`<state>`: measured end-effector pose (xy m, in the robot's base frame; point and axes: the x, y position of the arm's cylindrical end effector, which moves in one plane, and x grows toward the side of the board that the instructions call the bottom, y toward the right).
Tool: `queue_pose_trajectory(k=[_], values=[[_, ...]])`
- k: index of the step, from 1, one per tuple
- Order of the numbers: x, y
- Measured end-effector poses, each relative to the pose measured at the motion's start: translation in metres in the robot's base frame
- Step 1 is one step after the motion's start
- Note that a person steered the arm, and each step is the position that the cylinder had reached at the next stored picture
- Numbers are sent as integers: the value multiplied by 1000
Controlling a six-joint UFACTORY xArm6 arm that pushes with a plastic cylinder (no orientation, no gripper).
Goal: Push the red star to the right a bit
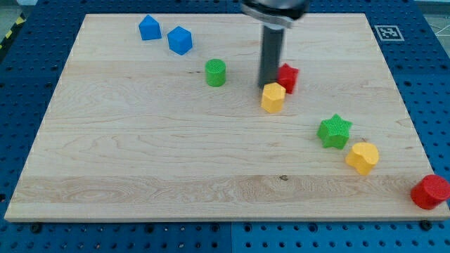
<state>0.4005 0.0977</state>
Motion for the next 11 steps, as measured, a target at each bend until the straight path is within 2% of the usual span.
queue_pose_trajectory(k=[2, 4, 5, 7, 9, 10, 11], values=[[0, 80], [-3, 40], [-5, 40], [-16, 59], [-16, 112], [-16, 103], [-27, 16]])
